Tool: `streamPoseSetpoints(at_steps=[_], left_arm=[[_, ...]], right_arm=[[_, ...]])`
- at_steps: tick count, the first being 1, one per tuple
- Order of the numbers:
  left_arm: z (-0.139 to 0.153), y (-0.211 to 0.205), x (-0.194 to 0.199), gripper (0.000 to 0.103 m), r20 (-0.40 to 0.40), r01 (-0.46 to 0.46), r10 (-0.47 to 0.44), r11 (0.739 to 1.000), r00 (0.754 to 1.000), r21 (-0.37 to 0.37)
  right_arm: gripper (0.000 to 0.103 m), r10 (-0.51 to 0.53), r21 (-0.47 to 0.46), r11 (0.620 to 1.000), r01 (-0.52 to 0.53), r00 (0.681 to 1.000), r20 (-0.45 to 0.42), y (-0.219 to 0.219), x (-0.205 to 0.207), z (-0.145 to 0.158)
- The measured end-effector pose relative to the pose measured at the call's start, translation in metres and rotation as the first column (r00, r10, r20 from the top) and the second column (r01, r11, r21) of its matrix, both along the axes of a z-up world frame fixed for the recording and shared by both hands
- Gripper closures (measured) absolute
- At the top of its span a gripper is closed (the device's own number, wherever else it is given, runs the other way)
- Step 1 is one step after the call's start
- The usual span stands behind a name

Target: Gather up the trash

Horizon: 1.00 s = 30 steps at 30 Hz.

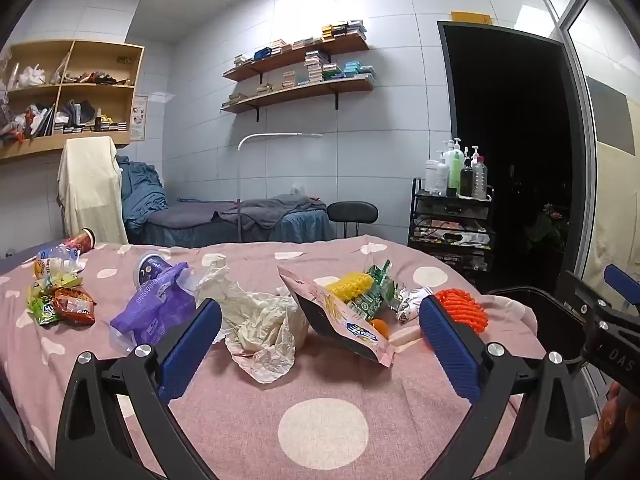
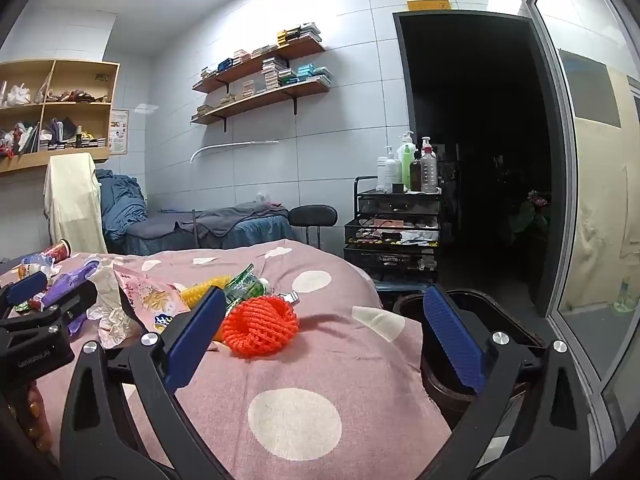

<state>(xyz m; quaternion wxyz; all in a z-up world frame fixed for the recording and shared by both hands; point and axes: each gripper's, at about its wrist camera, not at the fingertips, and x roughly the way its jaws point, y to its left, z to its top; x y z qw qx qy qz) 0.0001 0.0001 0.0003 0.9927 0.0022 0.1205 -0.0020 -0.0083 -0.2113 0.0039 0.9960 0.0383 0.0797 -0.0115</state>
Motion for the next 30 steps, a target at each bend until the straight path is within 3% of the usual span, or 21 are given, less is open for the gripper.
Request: streamPoseSetpoints(at_steps=[7, 30], left_arm=[[0.001, 0.003, -0.006, 0.005, 0.057, 0.013, -0.013, 1.000, 0.998, 0.002], [0.000, -0.003, -0.005, 0.005, 0.038, 0.047, -0.047, 0.999, 0.998, 0.002]], right_arm=[[0.005, 0.003, -0.014, 1.000, -0.003, 1.000, -0.001, 0.005, -0.001, -0.004], [0.005, 0.023, -0.016, 1.000, -0.024, 1.000, -0.013, 0.009, 0.005, -0.004]])
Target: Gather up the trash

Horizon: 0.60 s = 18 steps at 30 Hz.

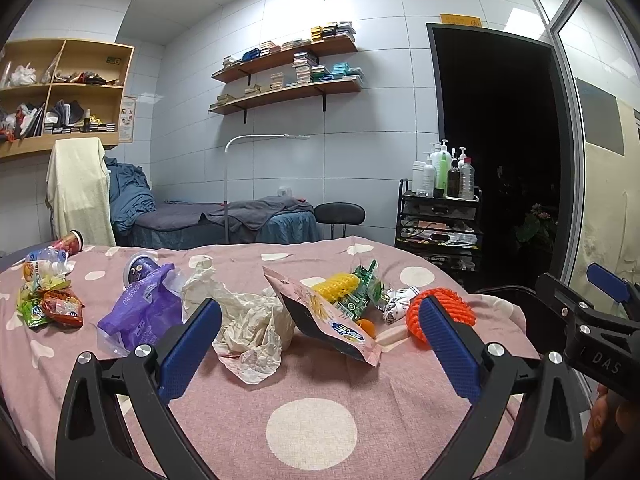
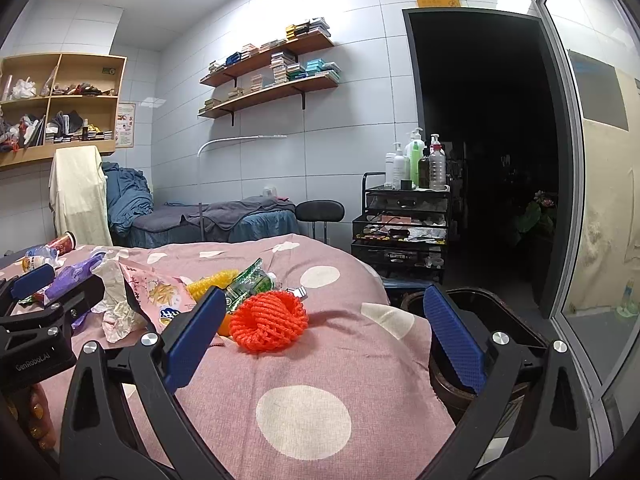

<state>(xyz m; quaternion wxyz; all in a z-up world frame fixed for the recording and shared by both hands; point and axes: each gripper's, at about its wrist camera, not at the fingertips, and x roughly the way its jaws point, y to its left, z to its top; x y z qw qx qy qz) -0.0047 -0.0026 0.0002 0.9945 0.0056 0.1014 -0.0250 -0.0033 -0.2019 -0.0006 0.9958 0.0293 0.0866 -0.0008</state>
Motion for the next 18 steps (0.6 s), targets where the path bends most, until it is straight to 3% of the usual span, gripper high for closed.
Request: streamPoseSetpoints(at_steps=[18], left_arm=[[0.0002, 0.0017, 0.0023, 0.005, -0.013, 0.008, -0.008, 1.000, 1.000, -0.009]], right_arm=[[0.005, 0.008, 0.006, 1.000, -0.008, 1.000, -0.015, -0.0026, 0.0026, 0.0001]])
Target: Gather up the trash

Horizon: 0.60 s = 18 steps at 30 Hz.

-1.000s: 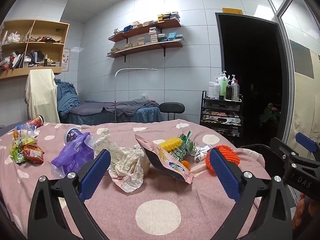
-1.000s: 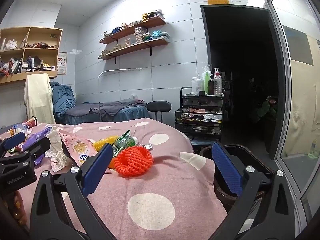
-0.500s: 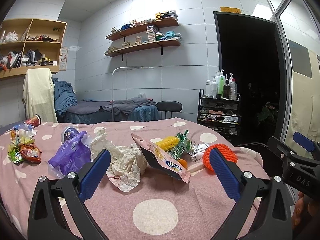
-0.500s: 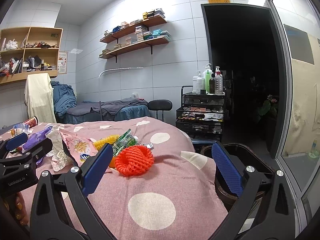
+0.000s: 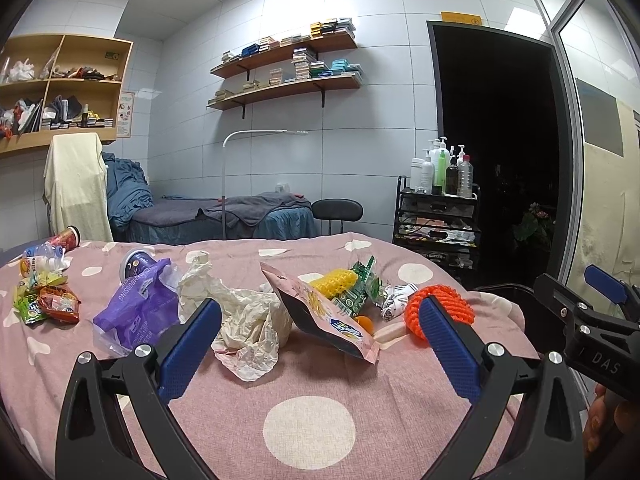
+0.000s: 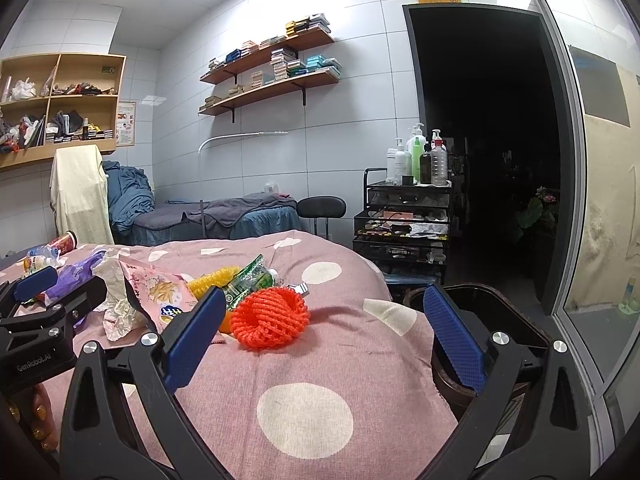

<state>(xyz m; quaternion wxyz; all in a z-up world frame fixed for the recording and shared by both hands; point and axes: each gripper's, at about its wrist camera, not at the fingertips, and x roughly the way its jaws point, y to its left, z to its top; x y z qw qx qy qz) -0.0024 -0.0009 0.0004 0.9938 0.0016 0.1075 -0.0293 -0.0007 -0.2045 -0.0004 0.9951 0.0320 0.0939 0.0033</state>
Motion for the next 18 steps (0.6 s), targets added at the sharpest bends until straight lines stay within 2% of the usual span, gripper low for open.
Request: streamPoseSetpoints(at_steps=[18], left_arm=[[-0.0022, 0.0034, -0.0003, 0.005, -0.005, -0.004, 0.004, 1.000, 1.000, -0.009]], right_arm=[[0.005, 0.007, 0.005, 1.000, -0.007, 1.000, -0.007, 0.0011, 0.0006, -0.0030]])
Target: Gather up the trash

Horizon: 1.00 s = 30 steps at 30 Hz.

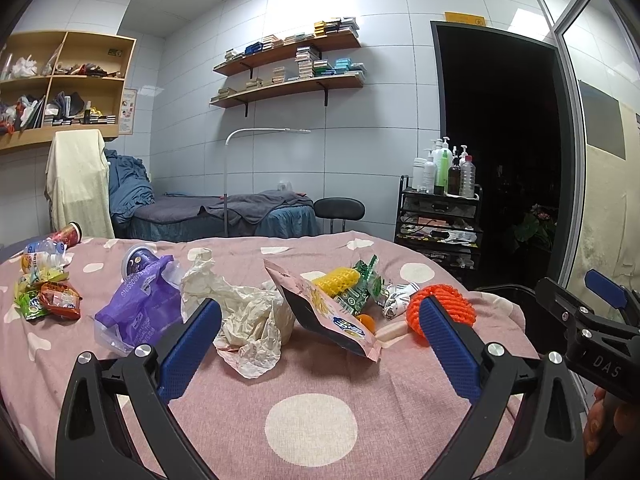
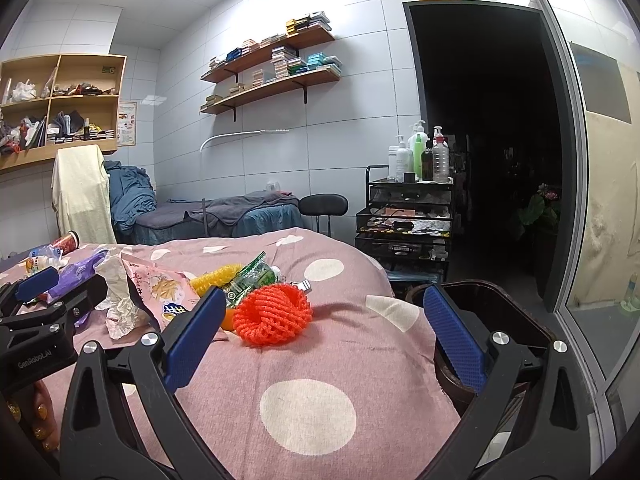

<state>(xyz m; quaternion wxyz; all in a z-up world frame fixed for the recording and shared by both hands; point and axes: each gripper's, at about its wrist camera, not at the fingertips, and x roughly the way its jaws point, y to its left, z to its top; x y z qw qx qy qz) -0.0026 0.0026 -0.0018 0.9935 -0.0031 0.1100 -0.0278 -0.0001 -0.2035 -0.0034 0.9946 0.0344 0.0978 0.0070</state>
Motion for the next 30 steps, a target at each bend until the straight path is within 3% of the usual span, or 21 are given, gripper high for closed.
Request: streamPoseSetpoints(at_steps=[30], left_arm=[[-0.006, 0.004, 0.012, 0.005, -0.081, -0.009, 0.009, 1.000, 0.997, 0.010]], right_arm=[[0.005, 0.056, 0.011, 0.998, -0.055, 0.992, -0.111, 0.006, 0.020, -0.008]])
